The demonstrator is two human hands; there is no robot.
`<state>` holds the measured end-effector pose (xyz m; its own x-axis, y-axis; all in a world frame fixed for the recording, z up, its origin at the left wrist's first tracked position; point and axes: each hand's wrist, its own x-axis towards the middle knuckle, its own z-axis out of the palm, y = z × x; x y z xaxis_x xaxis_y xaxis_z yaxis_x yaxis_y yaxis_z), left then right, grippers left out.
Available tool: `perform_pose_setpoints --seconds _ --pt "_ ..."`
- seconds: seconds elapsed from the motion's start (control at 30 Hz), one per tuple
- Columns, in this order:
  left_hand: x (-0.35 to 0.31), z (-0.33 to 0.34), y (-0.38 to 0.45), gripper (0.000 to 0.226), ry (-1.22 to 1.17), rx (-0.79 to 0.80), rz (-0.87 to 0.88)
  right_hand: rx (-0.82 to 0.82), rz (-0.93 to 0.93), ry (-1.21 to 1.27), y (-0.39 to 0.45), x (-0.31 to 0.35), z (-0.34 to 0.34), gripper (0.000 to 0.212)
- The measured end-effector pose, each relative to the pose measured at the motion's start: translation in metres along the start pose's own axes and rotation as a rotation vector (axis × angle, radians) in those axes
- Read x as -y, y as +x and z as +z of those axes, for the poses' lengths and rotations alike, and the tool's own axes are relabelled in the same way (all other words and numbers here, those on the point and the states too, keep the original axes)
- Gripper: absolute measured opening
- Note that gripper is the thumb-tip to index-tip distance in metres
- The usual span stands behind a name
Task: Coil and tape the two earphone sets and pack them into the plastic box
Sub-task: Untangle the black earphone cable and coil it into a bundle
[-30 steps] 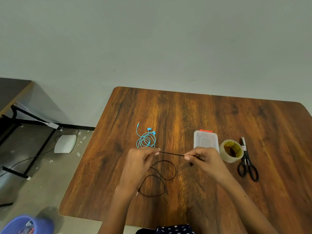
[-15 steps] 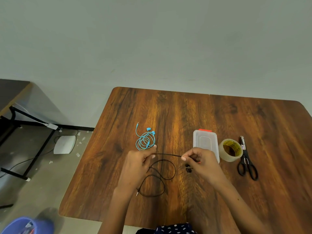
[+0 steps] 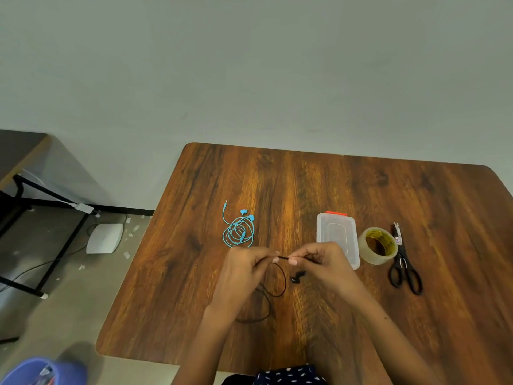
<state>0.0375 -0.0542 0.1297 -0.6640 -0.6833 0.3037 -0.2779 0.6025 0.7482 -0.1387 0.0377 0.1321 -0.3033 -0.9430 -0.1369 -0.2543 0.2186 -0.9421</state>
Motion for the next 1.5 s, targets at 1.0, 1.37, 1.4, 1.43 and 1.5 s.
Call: perform_pose_setpoints --seconds 1.0,1.37,1.4,1.43,1.5 --pt "0.06 0.006 -0.014 0.02 -0.003 0.045 -0.21 -0.306 0.062 -0.209 0.004 -0.053 0.011 0.006" --pt "0.104 0.004 -0.059 0.009 0.151 0.1 -0.586 -0.242 0.109 -0.456 0.005 -0.098 0.044 0.02" --pt "0.108 0.006 -0.065 0.01 0.158 0.117 -0.616 -0.229 0.108 -0.474 0.004 -0.098 0.047 0.022" --pt "0.113 0.007 -0.071 0.009 0.162 0.147 -0.641 -0.216 0.102 -0.488 0.003 -0.098 0.049 0.023" --pt "0.118 0.011 -0.079 0.009 0.167 0.221 -0.683 -0.202 0.092 -0.496 0.001 -0.097 0.055 0.024"
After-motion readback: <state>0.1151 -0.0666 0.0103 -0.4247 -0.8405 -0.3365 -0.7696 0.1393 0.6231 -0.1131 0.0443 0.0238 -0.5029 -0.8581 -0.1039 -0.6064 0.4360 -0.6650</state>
